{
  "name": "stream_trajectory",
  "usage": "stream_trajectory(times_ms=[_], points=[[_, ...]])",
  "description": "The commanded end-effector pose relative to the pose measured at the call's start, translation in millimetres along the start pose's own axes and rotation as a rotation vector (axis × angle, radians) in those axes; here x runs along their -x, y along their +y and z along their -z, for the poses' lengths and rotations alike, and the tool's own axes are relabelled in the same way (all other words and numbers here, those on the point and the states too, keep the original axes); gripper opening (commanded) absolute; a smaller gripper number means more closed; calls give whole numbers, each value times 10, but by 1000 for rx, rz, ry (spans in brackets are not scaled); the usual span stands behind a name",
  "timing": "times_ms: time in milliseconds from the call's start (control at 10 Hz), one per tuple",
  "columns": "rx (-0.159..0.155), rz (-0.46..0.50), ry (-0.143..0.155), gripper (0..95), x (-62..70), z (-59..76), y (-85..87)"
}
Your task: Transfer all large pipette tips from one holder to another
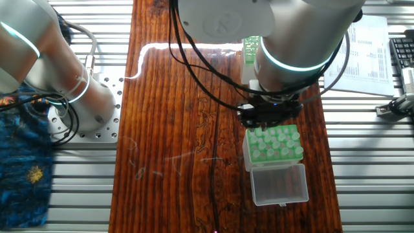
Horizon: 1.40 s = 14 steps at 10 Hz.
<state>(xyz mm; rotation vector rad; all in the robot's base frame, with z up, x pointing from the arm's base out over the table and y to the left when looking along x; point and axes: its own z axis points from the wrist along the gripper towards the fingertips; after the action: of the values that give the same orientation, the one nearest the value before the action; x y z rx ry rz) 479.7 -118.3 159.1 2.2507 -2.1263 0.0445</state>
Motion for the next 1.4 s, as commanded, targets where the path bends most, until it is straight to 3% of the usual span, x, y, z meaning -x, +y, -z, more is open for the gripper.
stream_trajectory(times_ms=[100,400,1400], points=[[-4,-3,0,190,-11,-16,6],[-6,-7,-10,190,-47,32,-6],[-11,-8,-8,190,-41,-72,-54]])
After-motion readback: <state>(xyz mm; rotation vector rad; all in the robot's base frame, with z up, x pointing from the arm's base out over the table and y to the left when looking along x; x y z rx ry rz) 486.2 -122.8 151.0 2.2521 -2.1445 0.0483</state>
